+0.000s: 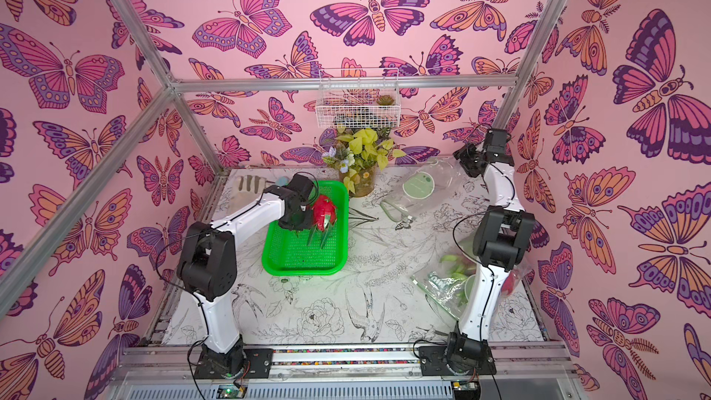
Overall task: Open the zip-top bag and take out the dragon fruit
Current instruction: Place the zipper food storage bag at the corner of the board, then pick up the zipper food storage bag at the corner of the board.
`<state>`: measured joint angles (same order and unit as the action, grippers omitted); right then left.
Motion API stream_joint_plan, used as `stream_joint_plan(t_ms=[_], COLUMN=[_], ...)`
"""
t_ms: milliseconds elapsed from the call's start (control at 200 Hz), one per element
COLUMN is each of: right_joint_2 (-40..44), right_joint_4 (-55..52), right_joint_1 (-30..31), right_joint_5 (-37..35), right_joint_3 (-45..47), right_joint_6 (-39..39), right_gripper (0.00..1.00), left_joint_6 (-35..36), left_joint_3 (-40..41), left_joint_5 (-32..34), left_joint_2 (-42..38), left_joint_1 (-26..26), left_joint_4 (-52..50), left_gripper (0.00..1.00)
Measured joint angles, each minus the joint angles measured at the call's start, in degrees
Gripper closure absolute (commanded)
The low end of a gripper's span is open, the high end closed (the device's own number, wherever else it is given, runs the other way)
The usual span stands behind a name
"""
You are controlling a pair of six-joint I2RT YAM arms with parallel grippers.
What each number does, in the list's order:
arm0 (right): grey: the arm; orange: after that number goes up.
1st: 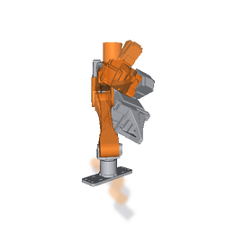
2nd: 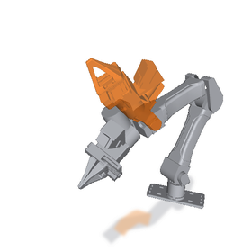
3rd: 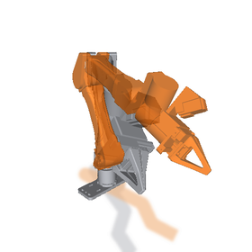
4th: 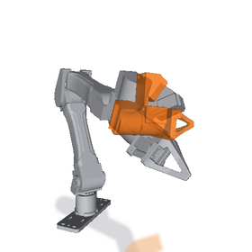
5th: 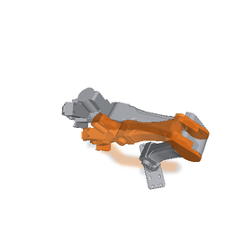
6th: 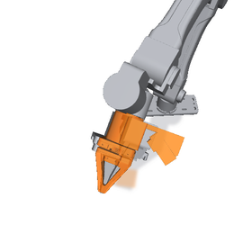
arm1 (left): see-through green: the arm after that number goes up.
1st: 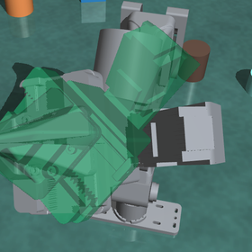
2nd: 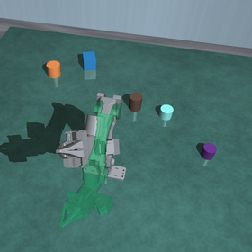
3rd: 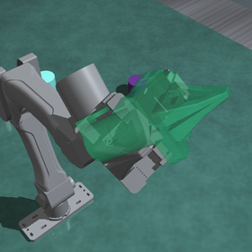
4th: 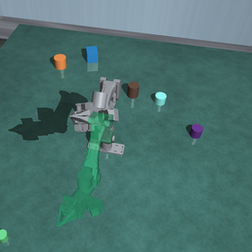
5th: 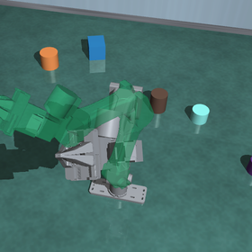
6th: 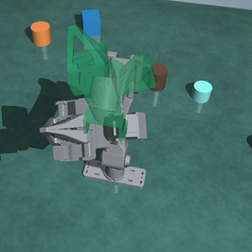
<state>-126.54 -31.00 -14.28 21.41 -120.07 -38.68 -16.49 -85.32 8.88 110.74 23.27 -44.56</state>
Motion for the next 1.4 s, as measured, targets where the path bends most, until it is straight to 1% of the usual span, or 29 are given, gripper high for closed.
stream_joint_plan(t_ms=[30, 55, 205, 300, 451, 516, 571, 636, 701, 781, 896, 961, 1032, 1107, 1192, 1287, 1402], right_joint_2=[0.79, 1.75, 11.17, 18.84, 31.76, 36.26, 39.82, 42.47, 45.11, 48.11, 51.80, 53.24, 53.88, 53.90, 53.86, 53.83, 53.83], right_joint_4=[-2.19, -3.43, -9.94, -11.61, -12.61, -12.24, -11.82, -11.72, -11.28, -11.30, -11.21, -10.88, -10.64, -10.03, -9.94, -9.94, -9.88], right_joint_1=[0.20, 0.33, 0.76, 0.76, 0.76, 0.76, 0.81, 0.83, 0.94, 1.05, 1.29, 1.31, 1.31, 1.31, 1.31, 1.31, 1.31], right_joint_5=[-0.24, -0.52, -0.98, -0.96, -0.81, -0.79, -0.72, -0.28, -0.13, -0.07, -0.87, -1.05, -1.25, -1.22, -1.20, -1.25, -1.22], right_joint_3=[0.11, 0.70, 6.73, 11.56, 23.80, 29.40, 34.27, 38.12, 41.94, 45.81, 49.27, 50.27, 50.45, 50.45, 50.45, 50.45, 50.45], right_joint_6=[0.79, 1.38, 3.87, 4.92, 5.70, 5.66, 5.60, 5.51, 5.51, 5.62, 5.70, 5.70, 5.68, 5.68, 5.73, 5.92, 6.12], right_gripper=[0.34, 0.32, 0.29, 0.27, 0.27, 0.27, 0.27, 0.27, 0.28, 0.28, 0.29, 0.28, 0.28, 0.28, 0.28, 0.28, 0.28], left_joint_6=[0.24, 0.07, -0.26, -0.52, -1.97, -2.12, -1.92, -1.36, 0.07, 3.72, 11.78, 16.09, 21.86, 28.09, 34.27, 40.48, 46.29], left_joint_3=[0.46, 0.68, 0.90, 0.92, 0.90, 0.44, -0.55, -1.29, -1.07, 2.34, 13.18, 17.75, 20.96, 23.43, 25.42, 25.94, 24.76], left_joint_5=[-0.33, -0.55, -1.60, -1.79, -0.68, -0.31, -0.55, -2.10, -4.52, -9.05, -16.61, -20.20, -23.02, -24.20, -25.11, -24.92, -22.16], left_joint_2=[0.00, 0.00, -0.79, -3.19, -10.45, -13.81, -15.76, -17.07, -18.05, -19.54, -21.84, -21.07, -18.34, -14.40, -9.90, -4.96, 1.09], left_joint_1=[-0.02, -0.02, -0.04, -0.04, 0.83, 2.73, 5.53, 8.87, 13.35, 18.71, 25.64, 27.69, 29.07, 30.71, 33.20, 36.33, 39.47], left_joint_4=[-0.07, -0.02, 0.96, 0.85, -0.46, -0.52, -0.28, 0.87, 3.39, 10.54, 24.83, 31.26, 37.27, 44.54, 50.29, 55.28, 61.46], left_gripper=[0.73, 0.69, 0.55, 0.49, 0.44, 0.42, 0.41, 0.39, 0.38, 0.39, 0.39, 0.38, 0.37, 0.33, 0.29, 0.30, 0.30])
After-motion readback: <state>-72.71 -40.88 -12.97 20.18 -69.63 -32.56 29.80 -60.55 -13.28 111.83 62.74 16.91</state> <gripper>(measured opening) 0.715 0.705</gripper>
